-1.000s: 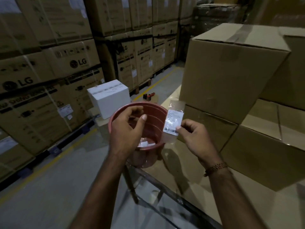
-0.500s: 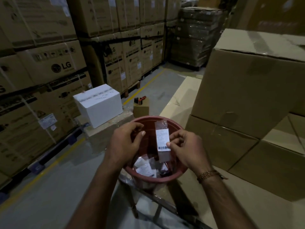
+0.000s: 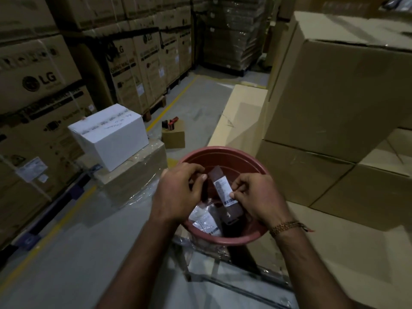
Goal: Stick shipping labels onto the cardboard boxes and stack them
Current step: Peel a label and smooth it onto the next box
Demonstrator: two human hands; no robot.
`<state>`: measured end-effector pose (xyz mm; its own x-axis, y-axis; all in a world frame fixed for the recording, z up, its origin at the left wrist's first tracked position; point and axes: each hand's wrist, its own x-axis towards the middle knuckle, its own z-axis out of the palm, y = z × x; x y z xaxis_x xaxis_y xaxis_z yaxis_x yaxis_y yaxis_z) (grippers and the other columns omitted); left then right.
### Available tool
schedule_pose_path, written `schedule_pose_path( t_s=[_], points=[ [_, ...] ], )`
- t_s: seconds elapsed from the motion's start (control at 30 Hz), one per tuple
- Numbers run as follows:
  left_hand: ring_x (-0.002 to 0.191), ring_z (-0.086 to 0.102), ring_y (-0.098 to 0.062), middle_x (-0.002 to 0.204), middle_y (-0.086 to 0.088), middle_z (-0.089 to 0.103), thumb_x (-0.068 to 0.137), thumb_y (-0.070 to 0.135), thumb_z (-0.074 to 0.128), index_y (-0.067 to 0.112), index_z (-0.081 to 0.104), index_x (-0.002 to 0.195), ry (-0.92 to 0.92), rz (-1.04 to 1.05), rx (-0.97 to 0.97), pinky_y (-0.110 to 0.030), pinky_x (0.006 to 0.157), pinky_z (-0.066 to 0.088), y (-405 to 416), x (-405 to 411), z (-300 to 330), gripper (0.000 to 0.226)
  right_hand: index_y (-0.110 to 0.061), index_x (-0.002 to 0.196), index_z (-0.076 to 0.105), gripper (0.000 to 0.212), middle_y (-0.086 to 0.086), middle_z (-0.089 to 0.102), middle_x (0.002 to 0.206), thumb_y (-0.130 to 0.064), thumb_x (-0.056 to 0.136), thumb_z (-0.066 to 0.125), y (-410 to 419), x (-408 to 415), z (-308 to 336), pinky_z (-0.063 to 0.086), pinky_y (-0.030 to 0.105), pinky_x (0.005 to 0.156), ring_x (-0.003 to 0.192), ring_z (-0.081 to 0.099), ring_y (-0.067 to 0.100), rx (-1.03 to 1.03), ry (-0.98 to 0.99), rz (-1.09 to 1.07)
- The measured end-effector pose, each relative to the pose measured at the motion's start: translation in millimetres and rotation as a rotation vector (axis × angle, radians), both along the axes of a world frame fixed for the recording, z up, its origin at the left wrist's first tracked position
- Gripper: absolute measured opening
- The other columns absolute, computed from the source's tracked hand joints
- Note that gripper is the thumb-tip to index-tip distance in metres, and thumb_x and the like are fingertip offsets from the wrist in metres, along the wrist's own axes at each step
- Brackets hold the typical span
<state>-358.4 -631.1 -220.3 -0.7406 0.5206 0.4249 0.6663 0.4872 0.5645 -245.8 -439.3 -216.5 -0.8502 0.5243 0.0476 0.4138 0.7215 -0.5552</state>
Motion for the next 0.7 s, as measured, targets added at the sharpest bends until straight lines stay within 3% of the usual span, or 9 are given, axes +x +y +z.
schedule_pose_path(
  t_s=[0.17,0.33,0.53,0.7],
  points=[
    [0.097,0.068,-0.009,0.109,0.014,0.075,0.098,0.038,0.068,0.028,0.076,0.114,0.029,-0.007,-0.027,-0.049,0.095,0.050,-2,-2,-3,0.019,-0.032,0.081,0.073,0.021,-0.018,0.071,0.071,-0.038,0.075,0.092,-8,-4,1,0.060,0.034,0.077,0.073,0.068,0.001,0.038,-0.051,0.017],
    [0.093,0.065,-0.008,0.105,0.014,0.073,0.099,0.034,0.068,0.030,0.075,0.108,0.030,-0.003,-0.013,-0.047,0.094,0.048,-5,2,-1,0.012,-0.028,0.081,0.076,0.018,-0.015,0.075,0.072,-0.033,0.078,0.093,-17,-14,6,0.061,0.030,0.076,0.070,0.070,-0.002,-0.061,-0.105,0.072],
    [0.094,0.068,-0.008,0.107,0.014,0.075,0.098,0.036,0.070,0.028,0.077,0.112,0.018,0.005,0.001,-0.046,0.096,0.049,-9,0,-2,0.017,-0.028,0.107,0.076,0.028,-0.005,0.078,0.100,-0.042,0.084,0.085,-19,-21,10,0.060,0.036,0.087,0.097,0.074,0.022,0.187,-0.146,-0.040],
    [0.090,0.068,-0.007,0.105,0.012,0.075,0.097,0.035,0.072,0.025,0.077,0.113,0.006,-0.017,0.008,-0.044,0.091,0.057,-9,0,2,0.020,-0.027,0.099,0.075,0.020,-0.013,0.075,0.085,-0.042,0.087,0.082,-18,-7,21,0.059,0.033,0.082,0.090,0.071,0.013,0.192,-0.052,-0.053]
  ],
)
